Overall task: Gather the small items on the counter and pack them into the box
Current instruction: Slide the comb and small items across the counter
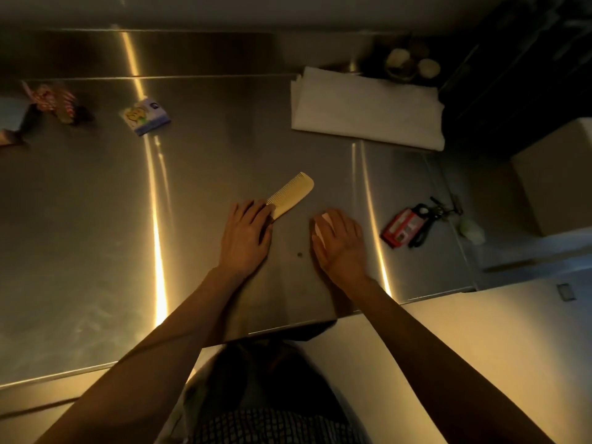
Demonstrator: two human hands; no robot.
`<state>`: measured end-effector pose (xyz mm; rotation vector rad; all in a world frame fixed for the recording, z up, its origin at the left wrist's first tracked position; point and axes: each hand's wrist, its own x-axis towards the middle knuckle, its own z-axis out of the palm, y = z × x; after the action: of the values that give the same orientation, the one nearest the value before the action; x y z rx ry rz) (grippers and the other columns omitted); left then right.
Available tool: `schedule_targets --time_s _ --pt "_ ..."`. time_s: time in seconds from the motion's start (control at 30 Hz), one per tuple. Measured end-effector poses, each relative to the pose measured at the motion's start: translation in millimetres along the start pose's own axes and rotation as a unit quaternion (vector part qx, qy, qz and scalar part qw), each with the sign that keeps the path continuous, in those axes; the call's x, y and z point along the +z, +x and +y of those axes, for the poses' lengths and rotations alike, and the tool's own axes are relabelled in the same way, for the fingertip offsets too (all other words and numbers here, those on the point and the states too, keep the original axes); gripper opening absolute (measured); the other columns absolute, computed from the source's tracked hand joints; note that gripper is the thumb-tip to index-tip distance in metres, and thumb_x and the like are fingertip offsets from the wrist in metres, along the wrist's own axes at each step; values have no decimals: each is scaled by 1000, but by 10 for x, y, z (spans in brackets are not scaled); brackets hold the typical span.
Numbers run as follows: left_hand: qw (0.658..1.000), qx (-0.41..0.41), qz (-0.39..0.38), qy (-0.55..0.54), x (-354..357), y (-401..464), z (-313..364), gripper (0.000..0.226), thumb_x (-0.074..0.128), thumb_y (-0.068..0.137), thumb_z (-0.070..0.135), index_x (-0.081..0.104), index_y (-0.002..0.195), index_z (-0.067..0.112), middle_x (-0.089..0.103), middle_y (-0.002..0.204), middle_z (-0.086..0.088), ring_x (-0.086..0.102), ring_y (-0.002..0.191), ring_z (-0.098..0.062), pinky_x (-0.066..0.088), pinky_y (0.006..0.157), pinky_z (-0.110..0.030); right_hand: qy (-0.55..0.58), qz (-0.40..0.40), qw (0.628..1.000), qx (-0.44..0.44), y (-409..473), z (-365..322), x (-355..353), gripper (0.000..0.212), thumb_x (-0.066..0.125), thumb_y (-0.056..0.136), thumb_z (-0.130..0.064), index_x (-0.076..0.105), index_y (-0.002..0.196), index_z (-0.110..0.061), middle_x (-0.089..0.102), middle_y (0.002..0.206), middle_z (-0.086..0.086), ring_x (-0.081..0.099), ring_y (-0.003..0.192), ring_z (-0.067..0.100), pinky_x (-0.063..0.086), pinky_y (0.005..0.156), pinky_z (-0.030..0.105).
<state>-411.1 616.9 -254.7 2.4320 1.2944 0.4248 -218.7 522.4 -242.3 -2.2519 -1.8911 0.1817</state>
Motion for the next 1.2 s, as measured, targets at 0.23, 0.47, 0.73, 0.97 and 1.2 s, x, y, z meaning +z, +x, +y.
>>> schedule_targets --time_s 0.23,0.47,0.73,0.97,1.2 --pt "999 32 25 6 188 167 428 42 42 93 27 58 125 7 58 129 -12 43 121 -29 17 109 -34 -36 -13 998 47 -20 458 -189 48 39 96 -38 47 136 -13 42 143 17 38 133 34 19 110 44" --pt "998 49 29 -11 431 406 656 37 48 91 23 60 123 8 59 126 -11 44 121 -29 19 109 -37 -50 22 994 91 31 655 -217 46 45 98 -37 44 138 -13 41 144 16 34 135 32 20 111 47" --pt "999 29 24 -6 612 666 1013 41 41 93 27 58 125 9 57 129 -10 42 124 -30 16 111 -39 -58 37 995 71 246 1107 -267 44 50 96 -31 48 133 -7 47 138 21 42 130 35 25 110 47" --pt "1000 -16 19 2 903 830 1563 41 40 94 27 55 128 9 54 134 -10 41 128 -31 14 114 -40 -62 51 996 40 401 1647 -342 40 48 96 -31 54 126 -5 53 132 21 49 123 35 34 105 48" --pt "999 -45 27 1 1088 869 1957 43 38 94 27 55 128 8 54 135 -11 42 130 -32 15 114 -41 -49 54 997 1 408 1975 -395 46 35 96 -36 53 125 -6 53 131 20 48 124 33 34 106 47"
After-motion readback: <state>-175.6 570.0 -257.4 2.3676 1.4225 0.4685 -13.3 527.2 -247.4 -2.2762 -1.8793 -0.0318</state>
